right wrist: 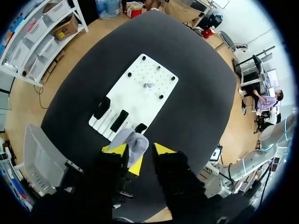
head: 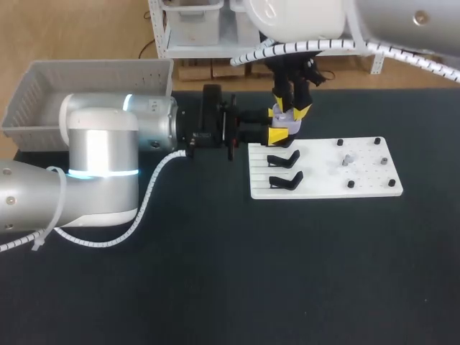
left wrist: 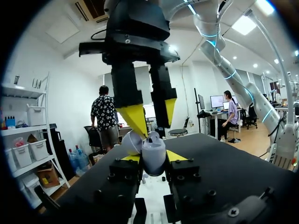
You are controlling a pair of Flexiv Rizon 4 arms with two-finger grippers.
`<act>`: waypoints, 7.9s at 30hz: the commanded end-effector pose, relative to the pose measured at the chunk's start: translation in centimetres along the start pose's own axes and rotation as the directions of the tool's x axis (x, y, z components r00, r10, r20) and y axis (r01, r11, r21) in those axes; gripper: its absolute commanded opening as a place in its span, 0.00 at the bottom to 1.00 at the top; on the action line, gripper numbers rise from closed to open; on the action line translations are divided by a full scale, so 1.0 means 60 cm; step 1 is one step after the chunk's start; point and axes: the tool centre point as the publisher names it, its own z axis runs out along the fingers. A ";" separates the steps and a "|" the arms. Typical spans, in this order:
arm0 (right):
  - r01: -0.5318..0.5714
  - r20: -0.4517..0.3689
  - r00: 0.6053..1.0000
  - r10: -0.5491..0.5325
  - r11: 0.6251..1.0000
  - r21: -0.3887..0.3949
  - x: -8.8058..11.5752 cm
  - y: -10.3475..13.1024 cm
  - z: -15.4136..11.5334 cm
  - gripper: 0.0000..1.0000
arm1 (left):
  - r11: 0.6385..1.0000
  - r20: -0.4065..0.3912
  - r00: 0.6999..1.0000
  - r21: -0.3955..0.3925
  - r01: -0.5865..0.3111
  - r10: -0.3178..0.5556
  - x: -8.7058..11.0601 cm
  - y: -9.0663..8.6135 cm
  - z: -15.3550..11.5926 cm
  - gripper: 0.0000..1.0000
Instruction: Pick up each earbud case from the left stands, insert the matching earbuds, close the lid, and place the case in the box.
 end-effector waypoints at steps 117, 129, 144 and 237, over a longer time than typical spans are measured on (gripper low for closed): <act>0.655 0.203 0.756 -0.622 0.719 -0.234 -0.185 -0.081 0.204 0.64 | 1.000 0.001 1.000 -0.003 -0.003 0.003 -0.001 -0.005 0.001 0.00; 0.652 0.172 0.757 -0.630 0.716 -0.247 -0.172 -0.078 0.226 0.46 | 1.000 0.001 1.000 -0.003 -0.003 0.003 -0.001 -0.005 0.001 0.00; 0.648 0.144 0.759 -0.635 0.715 -0.261 -0.176 -0.074 0.254 0.43 | 1.000 0.001 1.000 -0.003 -0.003 0.003 -0.001 -0.005 0.001 0.00; 0.746 0.265 0.666 -0.697 0.613 -0.260 -0.202 -0.143 0.041 0.00 | 1.000 0.001 1.000 -0.003 -0.003 0.003 -0.001 -0.005 0.001 0.00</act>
